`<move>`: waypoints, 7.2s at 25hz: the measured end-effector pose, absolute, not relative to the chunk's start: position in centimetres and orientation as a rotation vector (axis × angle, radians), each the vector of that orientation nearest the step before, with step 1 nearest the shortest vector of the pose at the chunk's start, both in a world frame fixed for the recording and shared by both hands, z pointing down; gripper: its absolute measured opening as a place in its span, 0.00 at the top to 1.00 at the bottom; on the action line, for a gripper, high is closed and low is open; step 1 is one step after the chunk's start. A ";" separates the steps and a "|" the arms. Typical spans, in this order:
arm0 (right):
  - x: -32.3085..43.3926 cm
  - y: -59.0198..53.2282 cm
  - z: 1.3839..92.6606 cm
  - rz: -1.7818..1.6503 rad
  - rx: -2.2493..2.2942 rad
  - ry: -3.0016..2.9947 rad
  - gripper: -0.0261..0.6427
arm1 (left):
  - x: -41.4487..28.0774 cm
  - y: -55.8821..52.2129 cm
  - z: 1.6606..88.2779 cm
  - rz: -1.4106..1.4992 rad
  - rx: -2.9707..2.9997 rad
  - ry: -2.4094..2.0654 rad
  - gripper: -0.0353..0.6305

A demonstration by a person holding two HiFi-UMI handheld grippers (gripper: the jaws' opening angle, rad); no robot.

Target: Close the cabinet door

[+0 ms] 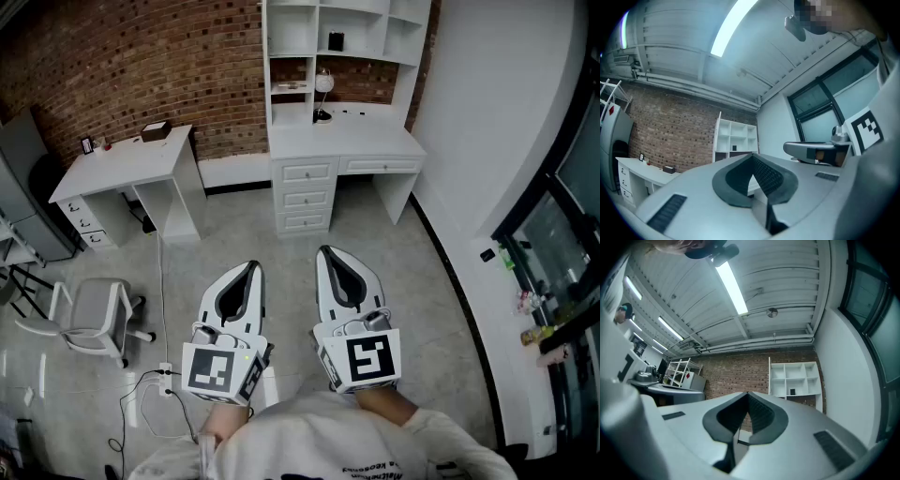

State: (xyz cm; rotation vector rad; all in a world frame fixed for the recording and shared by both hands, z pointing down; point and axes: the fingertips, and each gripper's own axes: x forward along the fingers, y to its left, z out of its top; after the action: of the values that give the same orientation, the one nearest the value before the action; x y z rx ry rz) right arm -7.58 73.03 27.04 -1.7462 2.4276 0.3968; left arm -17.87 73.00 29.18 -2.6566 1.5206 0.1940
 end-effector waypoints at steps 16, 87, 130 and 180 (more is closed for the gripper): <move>-6.1 63.0 28.1 0.311 -1.718 2.390 0.93 | -16.4 63.4 29.6 0.208 -2.651 1.457 0.94; -8.2 2.6 27.1 0.351 -1.748 2.354 0.93 | -16.6 1.2 28.3 0.256 -2.730 1.264 0.94; -5.9 -24.0 26.5 0.338 -1.421 2.549 0.93 | -12.5 -23.3 27.4 0.274 -2.575 1.504 0.94; -10.5 -29.4 14.7 0.638 -1.430 2.478 0.93 | -16.1 -28.4 15.3 0.386 -2.454 1.263 0.94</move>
State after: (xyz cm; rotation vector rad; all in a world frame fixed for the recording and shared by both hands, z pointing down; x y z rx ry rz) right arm -10.53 -29.42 14.70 -1.4305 2.4778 0.6383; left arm -16.09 -28.44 15.31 -2.4538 1.2630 0.3855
